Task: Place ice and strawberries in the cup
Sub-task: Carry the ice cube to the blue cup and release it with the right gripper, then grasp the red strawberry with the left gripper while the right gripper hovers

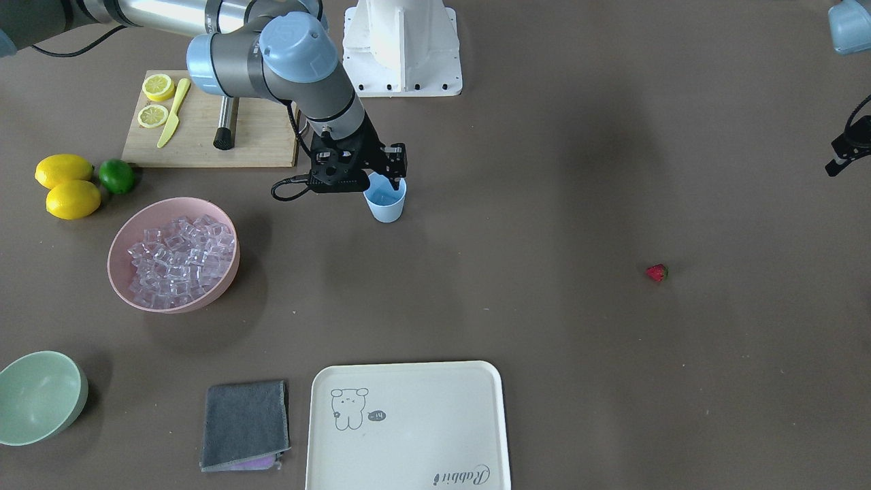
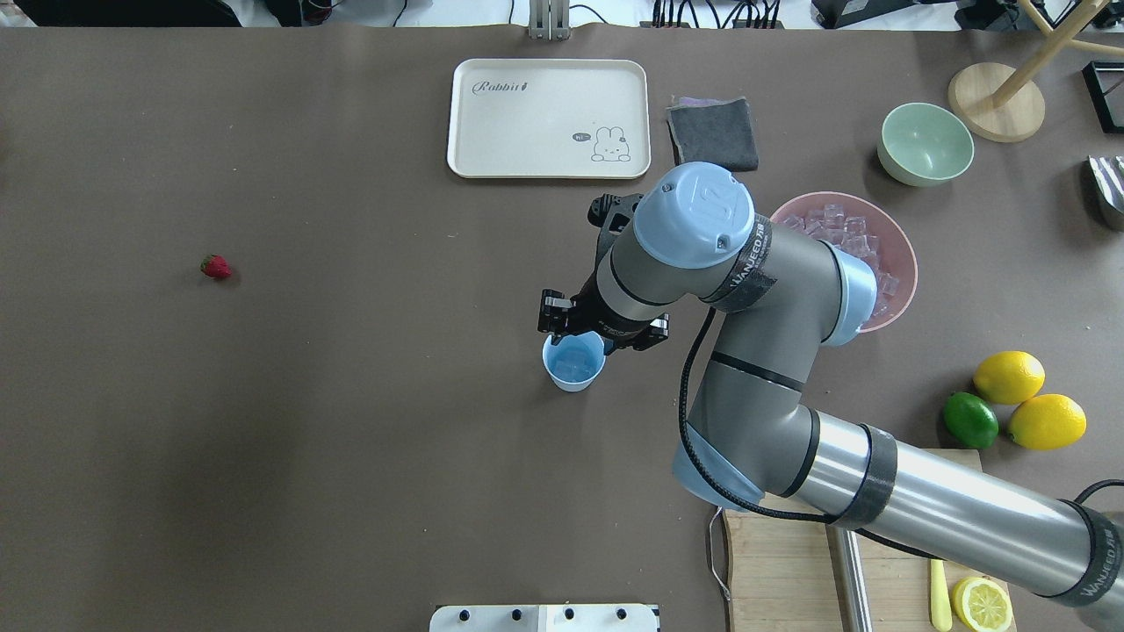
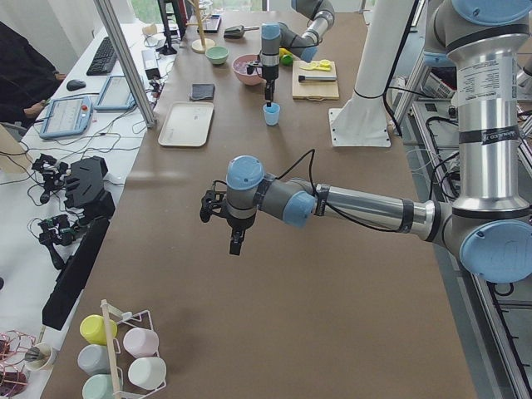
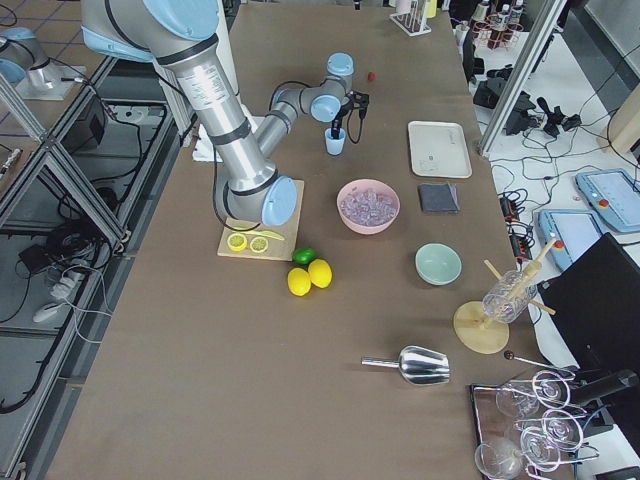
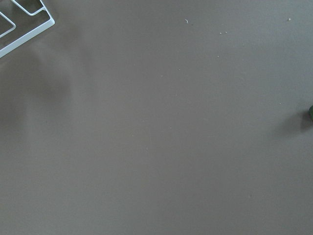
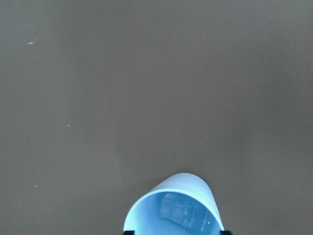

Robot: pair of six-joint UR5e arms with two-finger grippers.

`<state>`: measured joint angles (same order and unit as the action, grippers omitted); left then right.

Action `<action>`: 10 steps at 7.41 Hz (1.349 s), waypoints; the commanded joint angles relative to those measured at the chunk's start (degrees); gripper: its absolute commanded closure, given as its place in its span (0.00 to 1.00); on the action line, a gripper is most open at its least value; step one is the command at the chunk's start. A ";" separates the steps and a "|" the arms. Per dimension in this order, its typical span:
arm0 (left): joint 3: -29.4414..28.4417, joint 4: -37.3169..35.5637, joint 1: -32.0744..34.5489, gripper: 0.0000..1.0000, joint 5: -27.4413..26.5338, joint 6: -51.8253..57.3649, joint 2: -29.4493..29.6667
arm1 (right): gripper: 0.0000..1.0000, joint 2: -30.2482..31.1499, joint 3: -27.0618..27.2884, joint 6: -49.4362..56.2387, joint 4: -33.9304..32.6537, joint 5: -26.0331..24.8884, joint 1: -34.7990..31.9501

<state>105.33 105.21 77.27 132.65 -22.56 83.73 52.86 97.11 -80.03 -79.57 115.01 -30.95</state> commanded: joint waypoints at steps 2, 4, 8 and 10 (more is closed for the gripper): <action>-1.52 15.33 -19.80 0.03 -9.02 -30.89 5.46 | 0.01 3.72 8.31 5.89 -8.46 2.92 -6.90; -7.38 16.17 -24.97 0.03 -13.46 -32.55 12.81 | 0.01 10.57 13.10 19.16 -11.04 9.49 -15.59; -20.50 19.33 -25.50 0.12 -15.05 -23.79 21.30 | 0.01 15.43 13.45 27.21 -11.05 12.69 -20.56; -22.78 20.55 -25.50 0.16 -15.05 -23.59 21.12 | 0.01 15.79 13.28 27.30 -11.05 12.69 -20.38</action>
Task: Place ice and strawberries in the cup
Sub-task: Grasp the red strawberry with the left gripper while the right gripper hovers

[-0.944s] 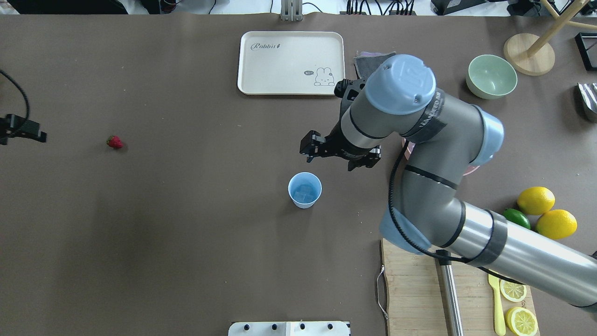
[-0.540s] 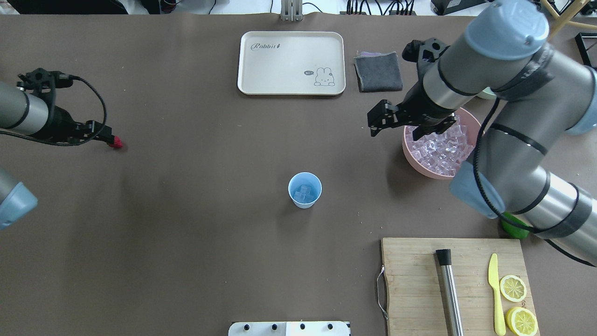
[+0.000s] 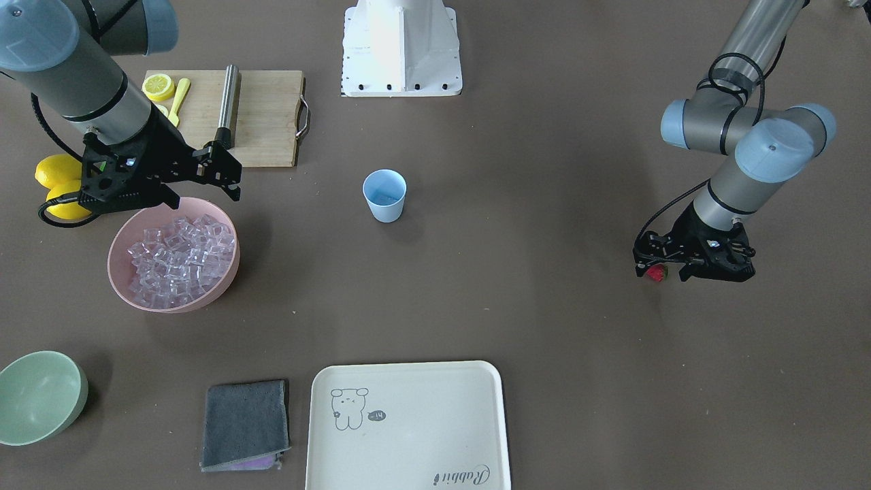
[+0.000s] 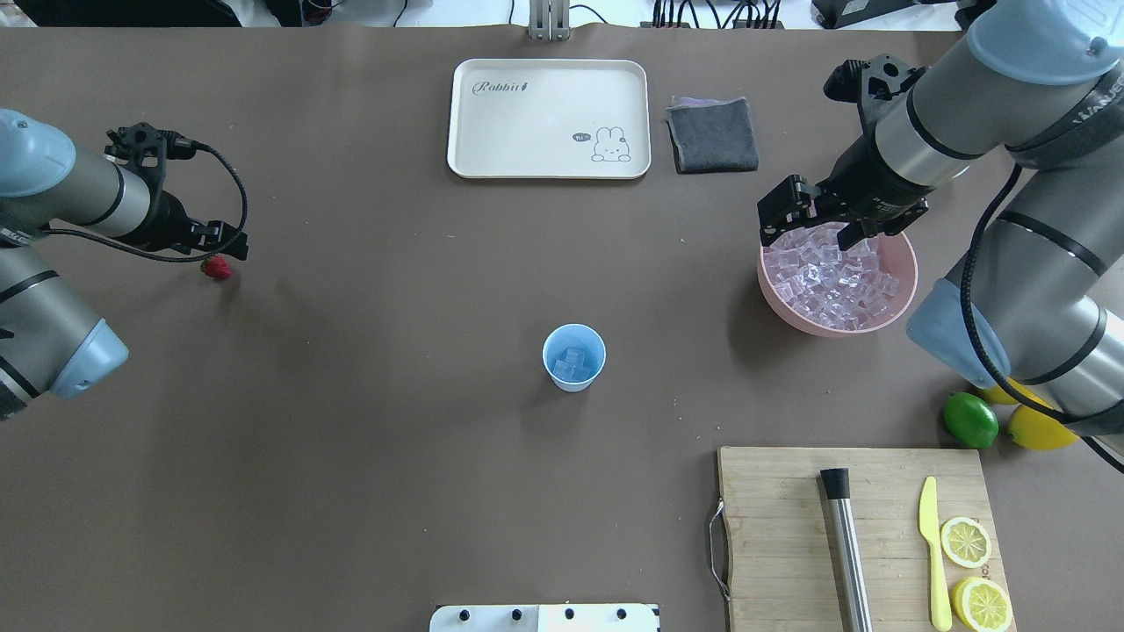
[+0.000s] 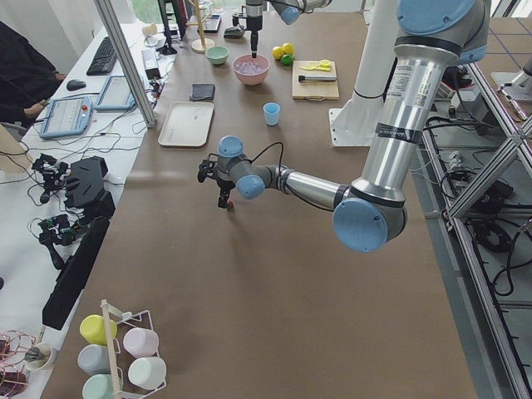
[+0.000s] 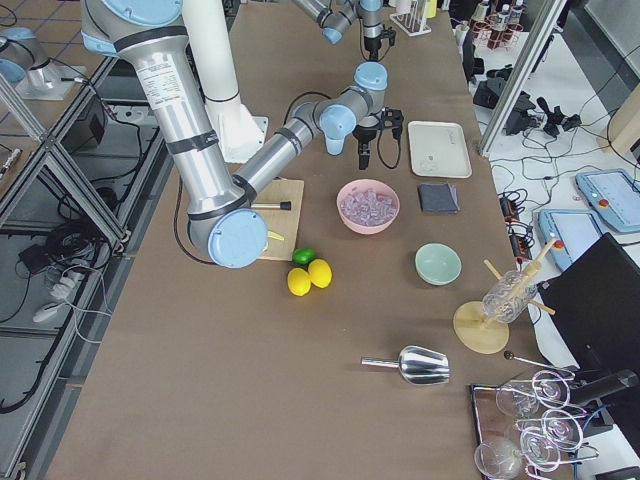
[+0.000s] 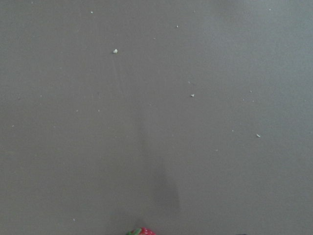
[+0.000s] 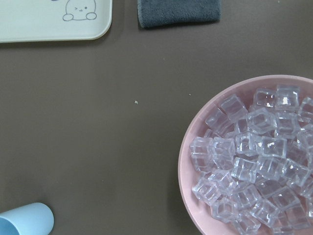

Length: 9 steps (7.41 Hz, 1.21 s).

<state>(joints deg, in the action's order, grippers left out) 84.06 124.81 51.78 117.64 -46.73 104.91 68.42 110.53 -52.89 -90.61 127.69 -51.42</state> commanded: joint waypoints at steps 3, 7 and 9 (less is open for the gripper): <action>-1.53 1.57 -0.10 0.50 0.05 -0.02 -0.14 | 0.01 0.13 -0.23 0.34 0.00 0.01 0.18; 1.45 0.79 -0.02 1.00 0.57 -0.47 -1.45 | 0.01 0.22 -0.31 0.34 0.00 -0.07 0.18; 5.65 -3.32 1.29 1.00 4.86 -5.69 -0.41 | 0.01 0.31 -0.05 0.42 0.00 0.10 -0.52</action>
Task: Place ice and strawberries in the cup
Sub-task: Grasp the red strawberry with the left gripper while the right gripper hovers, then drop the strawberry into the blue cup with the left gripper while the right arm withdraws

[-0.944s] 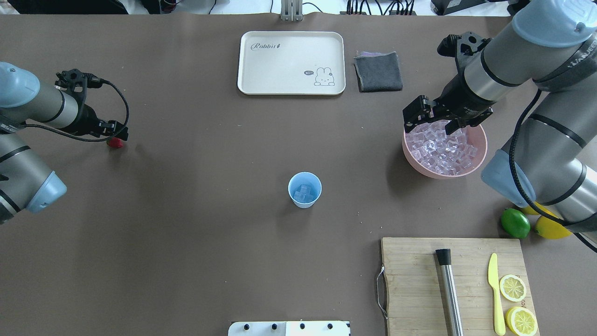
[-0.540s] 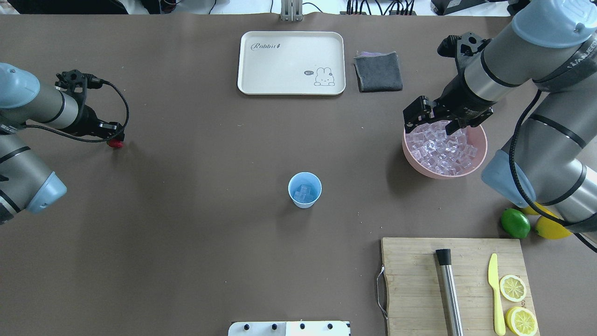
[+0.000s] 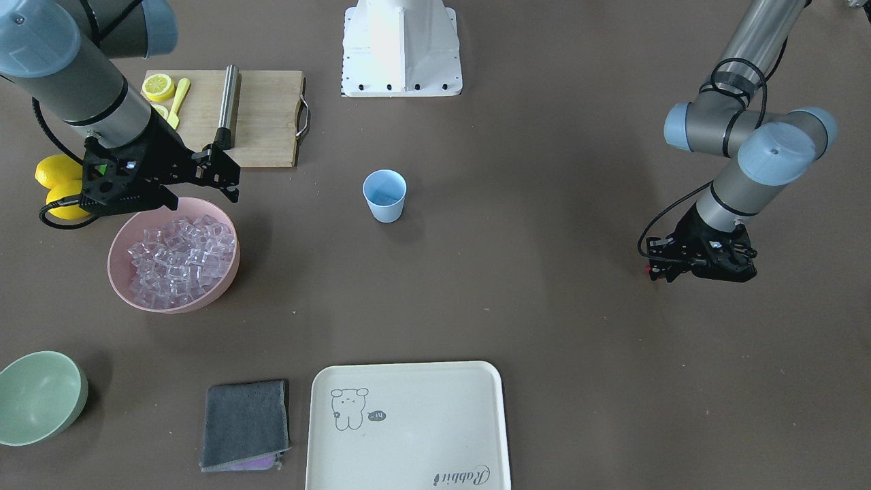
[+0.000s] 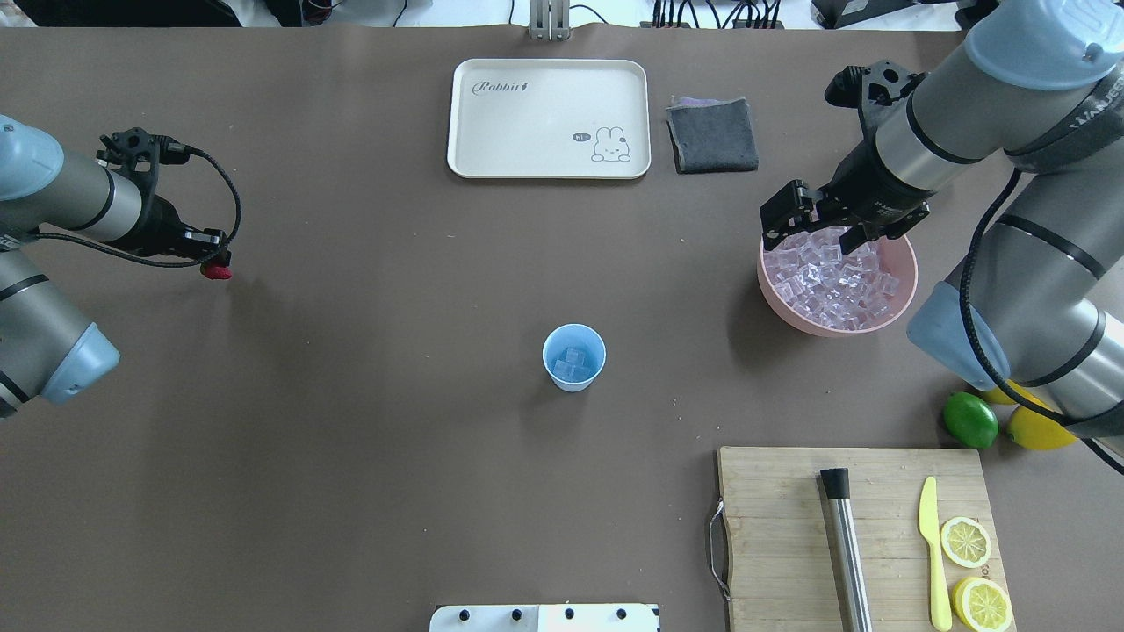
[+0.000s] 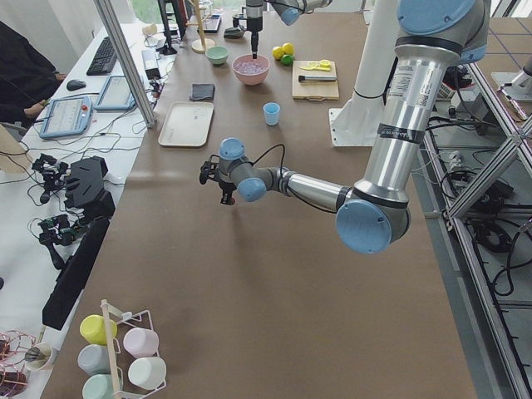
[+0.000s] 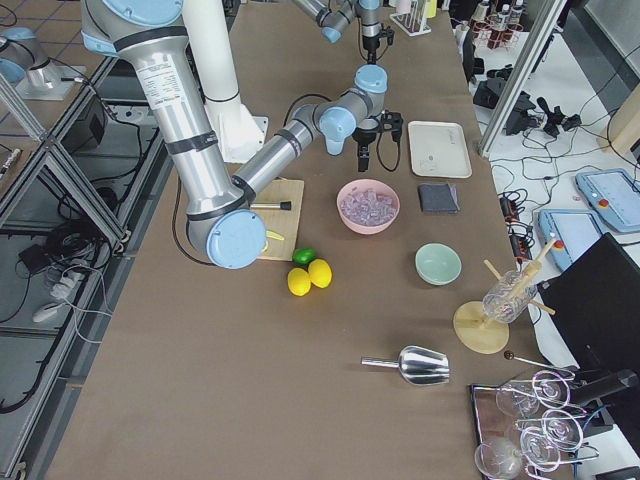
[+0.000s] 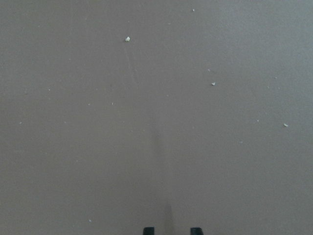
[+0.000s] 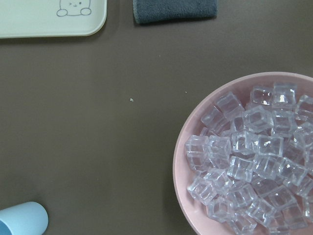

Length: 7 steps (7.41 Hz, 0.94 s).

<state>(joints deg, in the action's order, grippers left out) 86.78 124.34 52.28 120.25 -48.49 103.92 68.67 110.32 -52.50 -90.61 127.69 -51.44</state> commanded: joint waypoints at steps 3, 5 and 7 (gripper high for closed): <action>20.82 -25.73 -1.64 1.00 1.92 -19.04 6.63 | 0.01 3.64 0.42 7.10 0.00 0.27 -3.65; 25.19 -32.03 -12.40 1.00 -2.96 -34.48 14.16 | 0.01 10.22 0.33 18.60 0.00 1.15 -8.65; 24.49 -40.81 -22.37 1.00 -11.59 -38.78 23.85 | 0.01 17.08 -0.10 33.28 0.00 3.86 -16.46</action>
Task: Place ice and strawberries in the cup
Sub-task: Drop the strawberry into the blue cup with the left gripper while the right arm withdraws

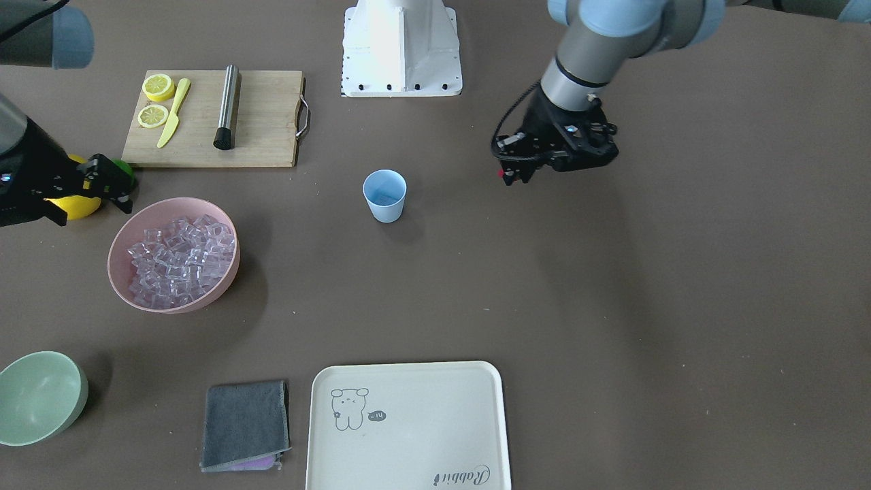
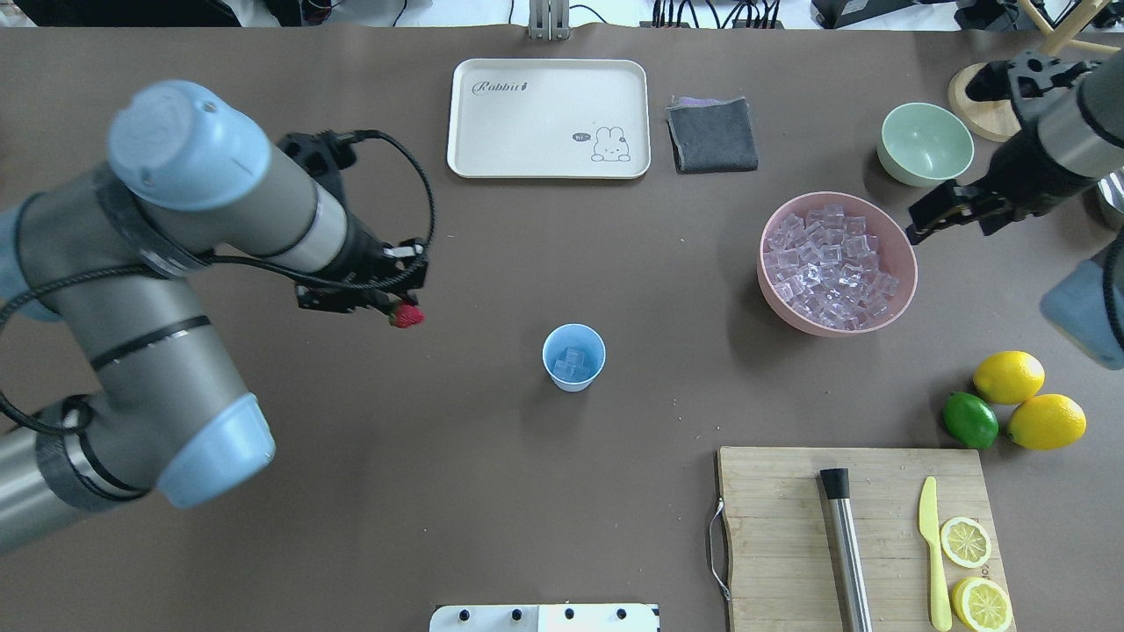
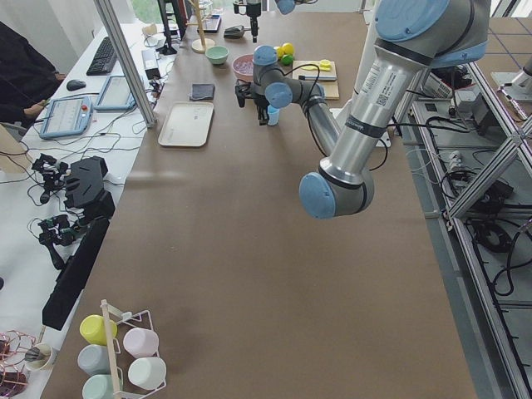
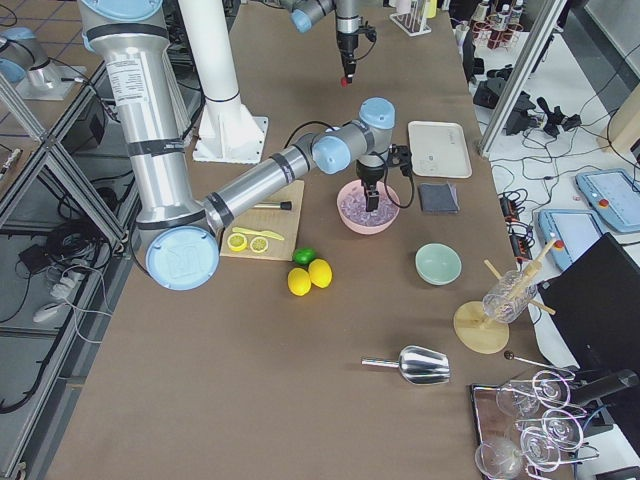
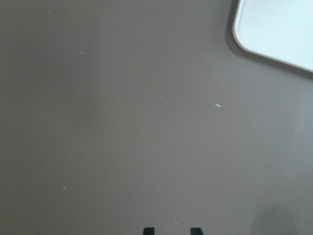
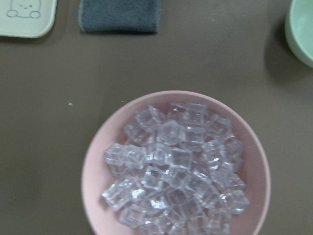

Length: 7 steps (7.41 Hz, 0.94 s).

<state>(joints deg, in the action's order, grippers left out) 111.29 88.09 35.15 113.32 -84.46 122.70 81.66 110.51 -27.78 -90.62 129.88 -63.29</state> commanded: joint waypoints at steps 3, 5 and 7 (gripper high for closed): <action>-9.22 -1.90 -10.45 1.00 -9.70 -3.86 11.68 | 0.01 10.61 0.23 17.48 0.18 1.86 -10.44; -15.90 2.16 -10.45 1.00 -9.79 -6.06 15.80 | 0.01 11.76 0.32 19.25 0.27 1.86 -11.15; -16.89 2.87 -10.45 1.00 -9.88 -5.71 16.79 | 0.01 11.85 0.32 19.34 0.27 1.86 -11.24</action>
<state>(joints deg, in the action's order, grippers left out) 95.40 90.18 24.69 103.53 -90.25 138.83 93.37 110.77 -8.63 -90.36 131.75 -74.42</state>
